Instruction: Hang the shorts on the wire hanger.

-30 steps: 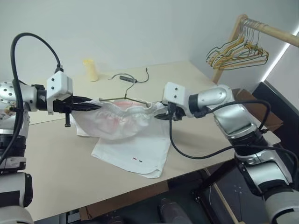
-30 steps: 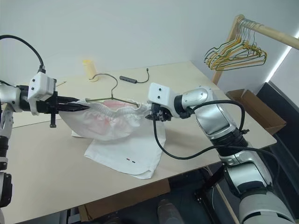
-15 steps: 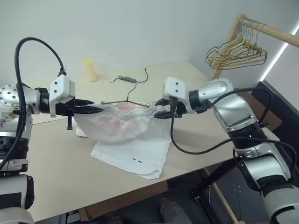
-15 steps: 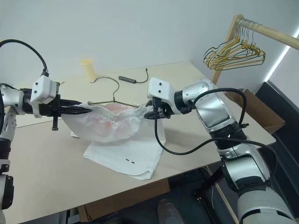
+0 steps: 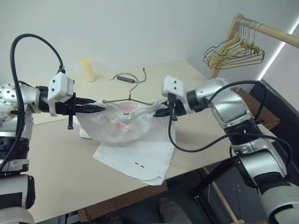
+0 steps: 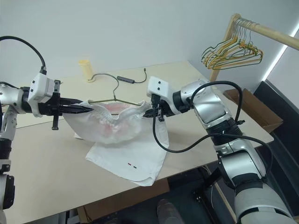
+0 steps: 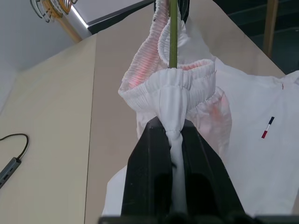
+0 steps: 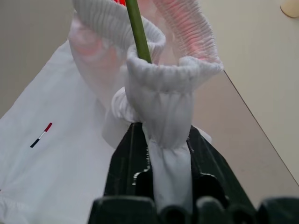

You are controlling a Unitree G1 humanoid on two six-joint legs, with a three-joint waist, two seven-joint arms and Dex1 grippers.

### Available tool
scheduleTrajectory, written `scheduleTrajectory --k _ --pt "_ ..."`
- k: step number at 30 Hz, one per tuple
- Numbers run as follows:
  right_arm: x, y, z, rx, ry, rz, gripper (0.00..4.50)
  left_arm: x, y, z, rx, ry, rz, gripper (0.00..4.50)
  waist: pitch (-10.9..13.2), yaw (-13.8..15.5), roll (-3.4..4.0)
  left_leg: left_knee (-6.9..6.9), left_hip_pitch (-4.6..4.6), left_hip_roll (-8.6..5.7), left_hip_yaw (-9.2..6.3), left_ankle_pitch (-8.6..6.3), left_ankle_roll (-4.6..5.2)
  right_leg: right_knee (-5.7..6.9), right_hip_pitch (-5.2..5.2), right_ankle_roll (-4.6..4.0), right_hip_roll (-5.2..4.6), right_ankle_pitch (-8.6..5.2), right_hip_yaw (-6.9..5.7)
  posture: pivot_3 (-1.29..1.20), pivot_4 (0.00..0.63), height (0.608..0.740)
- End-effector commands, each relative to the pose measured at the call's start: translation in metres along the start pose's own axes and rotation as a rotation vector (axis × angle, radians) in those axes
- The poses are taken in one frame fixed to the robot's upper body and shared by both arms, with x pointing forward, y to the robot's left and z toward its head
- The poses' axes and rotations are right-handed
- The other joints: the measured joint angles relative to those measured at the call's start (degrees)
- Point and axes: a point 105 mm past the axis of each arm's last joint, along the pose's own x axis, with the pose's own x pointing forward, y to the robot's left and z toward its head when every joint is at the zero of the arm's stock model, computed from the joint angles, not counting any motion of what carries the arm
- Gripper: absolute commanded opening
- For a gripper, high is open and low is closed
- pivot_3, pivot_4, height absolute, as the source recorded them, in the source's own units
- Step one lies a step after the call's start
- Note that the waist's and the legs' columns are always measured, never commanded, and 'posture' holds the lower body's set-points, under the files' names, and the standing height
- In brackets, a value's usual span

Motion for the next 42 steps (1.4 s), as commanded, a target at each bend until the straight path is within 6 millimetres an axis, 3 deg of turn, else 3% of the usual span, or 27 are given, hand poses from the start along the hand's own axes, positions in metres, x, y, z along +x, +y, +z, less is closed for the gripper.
scheduleTrajectory --k 1,5,15,19,22,28,35,42 --pt "-0.011 -0.009 0.006 -0.037 -0.008 -0.069 0.02 -0.006 0.007 0.013 0.052 -0.024 0.033 0.00 0.00 -0.02 0.00 0.00 0.00 0.00 0.00 0.00 0.00 0.01 0.00 0.00 0.00 0.00 0.00 -0.22 0.000 0.740" --pt "-0.012 -0.010 0.007 -0.035 -0.016 -0.087 0.02 -0.006 0.010 0.010 0.037 -0.018 0.044 0.00 0.00 -0.02 0.00 0.00 -0.01 0.00 0.00 0.00 0.00 0.00 0.00 0.00 0.00 0.00 0.00 -0.22 0.000 0.740" --pt "-0.022 -0.013 0.007 0.015 -0.046 -0.147 0.00 -0.002 0.023 0.014 0.021 -0.088 0.119 3.17 0.00 -0.08 0.00 0.00 -0.02 -0.01 -0.01 0.00 0.00 0.01 -0.01 0.00 -0.02 0.00 -0.01 -0.24 0.000 0.740" --pt "-0.036 -0.016 0.000 0.075 -0.049 -0.217 0.00 -0.003 0.040 0.025 0.062 -0.158 0.258 4.47 0.00 -0.02 0.00 0.01 -0.04 -0.01 -0.02 0.00 0.00 -0.01 0.00 0.00 -0.03 0.00 -0.02 -0.26 0.000 0.740" --pt "-0.050 -0.020 -0.009 0.154 -0.039 -0.318 0.00 -0.008 0.053 0.028 0.037 -0.218 0.364 4.47 0.00 0.01 -0.01 0.02 -0.06 -0.02 -0.03 0.00 0.00 -0.03 0.00 0.01 -0.07 0.00 -0.03 -0.27 0.000 0.740" --pt "-0.086 -0.031 -0.035 0.390 0.031 -0.618 0.00 0.002 0.028 0.033 -0.019 -0.345 0.281 4.47 0.00 -1.04 0.01 -0.01 -0.03 -0.01 -0.02 0.00 -0.01 0.06 -0.02 0.01 -0.08 0.00 0.03 -0.31 0.000 0.740" --pt "-0.126 -0.018 -0.082 0.642 0.201 -0.885 0.00 0.021 0.011 0.053 -0.111 -0.547 0.269 4.47 -0.01 -1.80 0.00 0.06 -0.11 -0.06 -0.03 -0.01 -0.01 0.01 0.02 0.04 -0.15 0.00 0.04 -0.35 0.000 0.740" --pt "-0.178 -0.016 -0.114 0.883 0.302 -1.180 0.00 0.042 0.002 0.056 -0.177 -0.595 0.243 4.47 -0.04 -4.59 0.05 0.06 -0.04 -0.10 0.01 -0.01 0.00 0.02 0.09 0.06 -0.12 -0.01 0.12 -0.41 0.000 0.740"
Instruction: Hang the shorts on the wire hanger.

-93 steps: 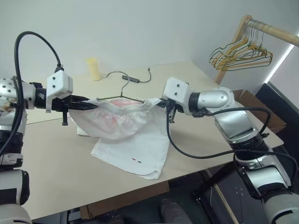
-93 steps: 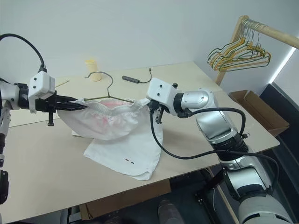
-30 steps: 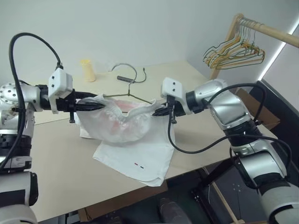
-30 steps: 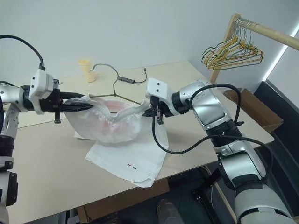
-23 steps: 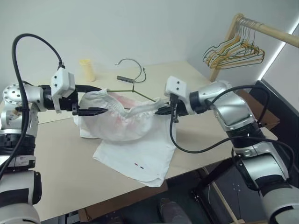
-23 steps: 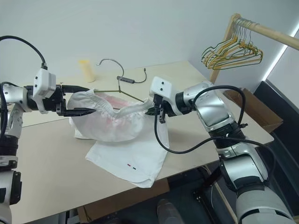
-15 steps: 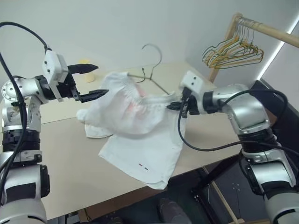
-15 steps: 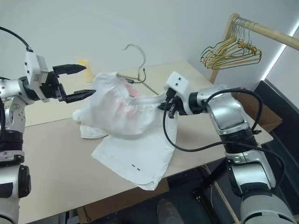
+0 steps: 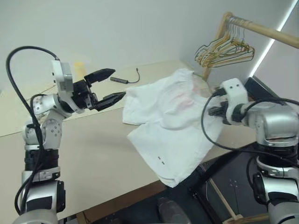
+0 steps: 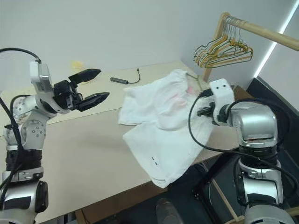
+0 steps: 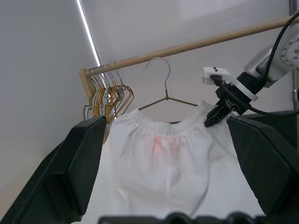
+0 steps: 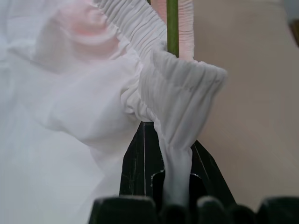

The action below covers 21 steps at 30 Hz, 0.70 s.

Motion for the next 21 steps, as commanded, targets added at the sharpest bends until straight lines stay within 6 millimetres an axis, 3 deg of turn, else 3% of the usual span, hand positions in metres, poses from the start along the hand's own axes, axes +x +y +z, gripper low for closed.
scheduleTrajectory --k 1,4,12,21 --pt "-0.016 -0.038 0.010 0.126 -0.048 -0.183 0.00 0.010 -0.009 0.005 0.011 -0.023 -0.042 4.47 0.00 -1.02 0.00 0.00 0.01 0.00 0.01 0.00 0.00 -0.02 0.02 0.01 0.00 0.00 0.00 -0.41 0.000 0.740" --pt "-0.021 -0.058 0.009 0.214 -0.059 -0.310 0.00 0.015 -0.010 0.000 0.009 -0.012 -0.060 4.47 0.00 -2.50 0.00 -0.02 0.02 -0.02 0.02 0.00 0.00 -0.05 0.06 0.02 0.01 -0.01 0.03 -0.42 0.000 0.740" --pt "-0.036 -0.083 0.016 0.427 -0.112 -0.565 0.00 0.021 -0.012 0.003 0.008 -0.018 -0.087 4.47 -0.02 -7.25 0.04 -0.09 0.01 -0.03 0.14 0.00 0.01 0.03 0.26 0.08 0.03 -0.03 0.28 -0.44 0.000 0.740" --pt "-0.039 -0.096 0.044 0.574 -0.175 -0.571 0.00 0.017 -0.016 0.002 0.004 0.003 -0.107 4.47 -0.02 -9.97 0.04 -0.15 0.25 -0.03 0.29 0.00 0.02 0.07 0.40 0.12 0.05 -0.02 0.48 -0.44 0.000 0.740"
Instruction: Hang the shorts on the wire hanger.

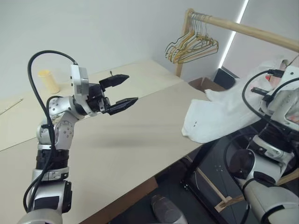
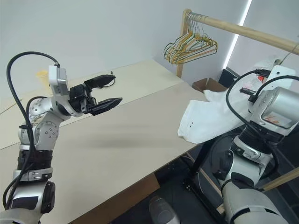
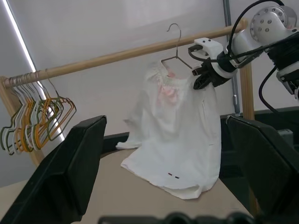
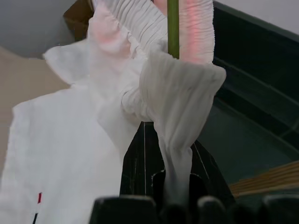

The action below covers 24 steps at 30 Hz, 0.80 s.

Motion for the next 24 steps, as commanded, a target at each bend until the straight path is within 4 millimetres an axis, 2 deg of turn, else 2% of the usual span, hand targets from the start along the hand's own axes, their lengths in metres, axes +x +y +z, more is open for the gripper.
scheduleTrajectory --k 1,4,8,12,15,24 --pt "-0.004 0.004 0.033 0.035 -0.076 0.020 0.00 -0.002 -0.006 0.009 0.030 0.006 -0.038 4.47 0.00 -0.61 0.00 -0.04 0.13 0.00 0.08 0.00 0.00 -0.01 0.07 0.01 0.00 0.00 0.07 -0.44 0.000 0.740" --pt "0.003 0.011 0.043 0.063 -0.046 0.066 0.00 -0.006 -0.009 0.006 0.031 0.036 -0.053 4.47 0.01 -1.27 -0.01 -0.38 0.80 -0.01 0.24 -0.01 0.02 -0.29 0.71 0.47 0.00 -0.28 0.20 -0.44 0.000 0.740" --pt "0.010 0.013 0.053 0.139 -0.002 0.099 0.00 -0.008 -0.010 0.006 0.030 0.044 -0.051 4.47 0.03 -2.06 -0.02 -0.94 1.66 0.03 0.42 -0.02 0.02 -0.84 1.49 0.53 0.08 -0.33 0.37 -0.43 0.000 0.740" --pt "0.024 0.002 0.055 0.102 0.014 0.035 0.00 -0.008 -0.018 0.015 0.025 -0.036 -0.093 4.47 0.03 -2.29 -0.03 -1.02 1.69 0.05 0.56 -0.11 0.18 -1.10 1.56 0.60 0.09 -0.31 0.49 -0.43 0.000 0.740" --pt "0.035 -0.002 0.053 0.140 0.049 0.049 0.00 -0.008 -0.020 0.017 0.014 -0.064 -0.097 4.47 0.04 -2.22 -0.05 -1.02 1.69 0.02 0.78 -0.20 0.32 -1.21 1.56 0.74 0.05 -0.29 0.71 -0.42 0.000 0.740" --pt "0.047 -0.002 0.047 0.180 0.105 0.062 0.00 -0.007 -0.020 0.016 0.012 -0.073 -0.085 4.47 0.06 -2.23 -0.08 -1.01 1.86 0.00 1.13 -0.23 0.38 -1.30 1.58 0.89 0.06 -0.25 1.06 -0.41 0.000 0.740"
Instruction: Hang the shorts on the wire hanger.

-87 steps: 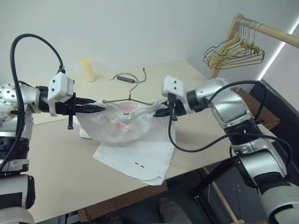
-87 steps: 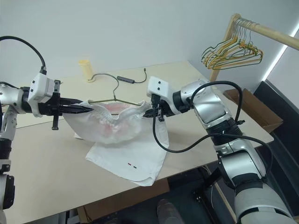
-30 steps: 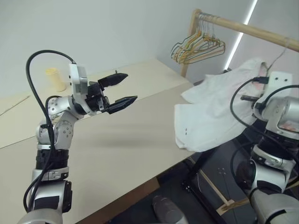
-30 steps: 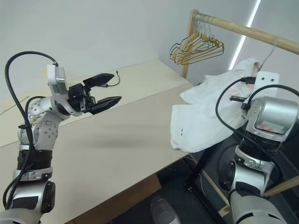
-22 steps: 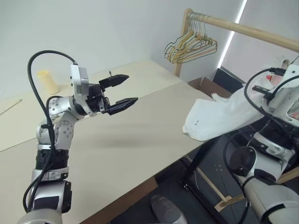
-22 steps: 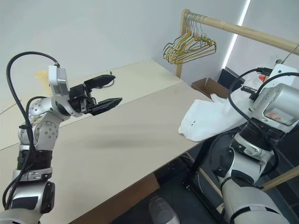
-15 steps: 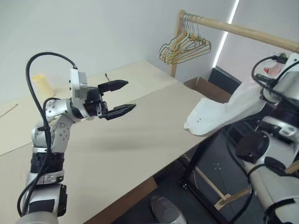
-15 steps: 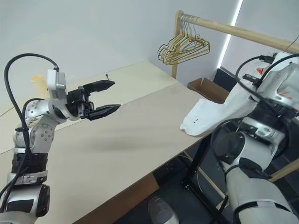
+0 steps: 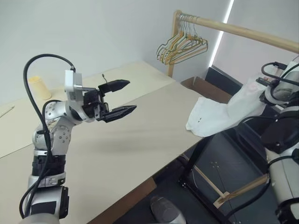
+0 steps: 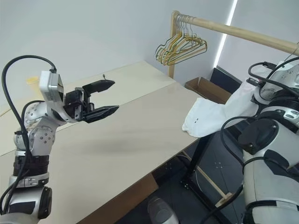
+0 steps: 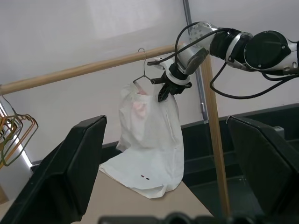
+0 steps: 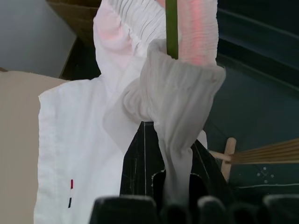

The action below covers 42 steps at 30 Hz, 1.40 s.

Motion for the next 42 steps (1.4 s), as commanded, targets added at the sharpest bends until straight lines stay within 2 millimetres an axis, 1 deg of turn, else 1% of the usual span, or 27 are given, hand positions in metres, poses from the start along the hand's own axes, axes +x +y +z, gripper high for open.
scheduleTrajectory --k 1,7,11,20,21,24,27,28,30,32,35,38,41,42 --pt "-0.012 0.004 0.023 0.033 -0.078 0.024 0.00 0.001 -0.001 0.011 0.048 -0.023 -0.001 4.47 0.00 0.10 0.00 0.00 0.00 0.00 0.00 0.00 0.00 -0.02 0.01 0.00 0.01 0.00 0.00 -0.41 0.000 0.740" --pt "-0.008 0.016 0.010 -0.023 -0.031 0.025 0.00 0.000 -0.003 0.014 0.049 -0.039 -0.008 4.47 0.01 0.10 -0.01 0.00 -0.06 0.02 0.04 -0.01 0.01 -0.23 0.02 0.08 0.02 0.05 0.04 -0.42 0.000 0.740" --pt "-0.004 0.021 0.004 -0.071 -0.030 0.026 1.14 0.001 -0.004 0.015 0.050 -0.052 -0.016 4.50 0.01 0.16 -0.01 0.00 -0.11 0.02 0.06 -0.01 0.02 -0.36 0.03 0.18 0.02 0.11 0.07 -0.41 0.000 0.740" --pt "-0.002 0.019 0.001 -0.107 -0.047 -0.018 4.37 0.000 -0.005 0.014 0.054 -0.061 0.000 4.50 0.01 0.52 -0.01 0.00 -0.30 0.03 0.06 -0.16 0.27 -0.65 0.03 0.23 0.00 0.14 0.05 -0.40 0.000 0.740" --pt "-0.002 0.019 0.001 -0.111 -0.047 -0.023 4.45 0.000 -0.004 0.014 0.054 -0.067 0.010 4.50 0.01 0.56 -0.01 0.00 -0.31 0.03 0.06 -0.17 0.28 -0.67 0.03 0.23 0.00 0.15 0.05 -0.40 0.000 0.740" --pt "-0.002 0.020 -0.001 -0.139 -0.060 -0.053 4.45 -0.001 -0.002 0.017 0.050 -0.092 0.025 4.50 0.01 0.57 -0.01 0.00 -0.30 0.03 0.06 -0.17 0.29 -0.67 0.03 0.24 0.00 0.15 0.05 -0.40 0.000 0.740" --pt "-0.005 0.021 0.003 -0.221 -0.131 -0.110 4.45 -0.003 -0.002 0.015 0.054 -0.083 0.029 4.50 0.00 0.56 -0.01 0.00 -0.29 0.03 0.06 -0.17 0.29 -0.63 0.03 0.24 0.00 0.16 0.06 -0.39 0.000 0.740" --pt "-0.009 0.019 0.006 -0.292 -0.189 -0.180 4.45 -0.003 -0.002 0.015 0.053 -0.081 0.033 4.50 0.00 0.59 -0.01 0.01 -0.28 0.04 0.06 -0.17 0.29 -0.62 0.03 0.25 0.01 0.16 0.06 -0.39 0.000 0.740" --pt "-0.016 0.019 0.011 -0.379 -0.272 -0.268 4.45 -0.004 -0.001 0.014 0.052 -0.081 0.037 4.50 0.00 0.69 -0.01 0.02 -0.28 0.04 0.06 -0.17 0.29 -0.60 0.03 0.25 0.01 0.16 0.06 -0.39 0.000 0.740" --pt "-0.027 0.023 0.016 -0.510 -0.403 -0.363 4.45 -0.004 -0.001 0.014 0.055 -0.078 0.045 4.50 0.00 0.87 0.00 0.04 -0.29 0.04 0.06 -0.17 0.29 -0.59 0.01 0.26 0.01 0.17 0.07 -0.39 0.000 0.740" --pt "-0.050 0.039 0.021 -0.683 -0.613 -0.468 4.45 -0.006 -0.001 0.013 0.055 -0.072 0.053 4.50 0.00 1.14 0.00 0.04 -0.29 0.07 0.06 -0.17 0.29 -0.59 -0.01 0.27 0.01 0.17 0.08 -0.38 0.000 0.740" --pt "-0.074 0.061 0.028 -0.834 -0.837 -0.530 4.45 -0.009 -0.001 0.014 0.062 -0.064 0.060 4.50 0.00 1.36 0.00 0.06 -0.27 0.09 0.07 -0.17 0.28 -0.54 -0.01 0.28 0.01 0.18 0.09 -0.37 0.000 0.740" --pt "-0.095 0.085 0.030 -0.914 -1.017 -0.528 4.45 -0.015 0.001 0.015 0.077 -0.044 0.086 4.50 0.01 1.81 0.00 0.09 -0.26 0.07 0.06 -0.17 0.28 -0.52 -0.02 0.29 0.01 0.19 0.09 -0.36 0.000 0.740" --pt "-0.099 0.091 0.030 -0.929 -1.053 -0.522 4.45 -0.017 0.002 0.016 0.081 -0.039 0.093 4.50 0.01 1.89 0.00 0.09 -0.27 0.08 0.06 -0.17 0.28 -0.53 -0.02 0.29 0.02 0.19 0.08 -0.36 0.000 0.740"
